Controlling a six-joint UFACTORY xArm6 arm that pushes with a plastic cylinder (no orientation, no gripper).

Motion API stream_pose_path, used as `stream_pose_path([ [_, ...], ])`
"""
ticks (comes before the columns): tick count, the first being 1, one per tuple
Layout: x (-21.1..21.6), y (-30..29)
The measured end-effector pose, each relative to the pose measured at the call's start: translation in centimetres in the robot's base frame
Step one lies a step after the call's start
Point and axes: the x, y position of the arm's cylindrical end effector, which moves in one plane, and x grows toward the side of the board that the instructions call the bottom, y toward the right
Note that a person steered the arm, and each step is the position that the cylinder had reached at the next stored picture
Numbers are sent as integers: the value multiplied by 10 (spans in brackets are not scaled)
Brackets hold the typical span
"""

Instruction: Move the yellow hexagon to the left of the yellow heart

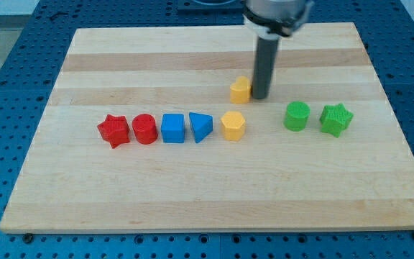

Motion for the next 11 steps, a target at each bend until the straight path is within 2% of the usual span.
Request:
stream_pose_path([
  [1,24,35],
  [2,80,64],
  [3,120,64],
  [4,131,33],
  [5,137,-24],
  [7,82,-32],
  [9,41,-90],
  [10,45,-74],
  [11,76,-12],
])
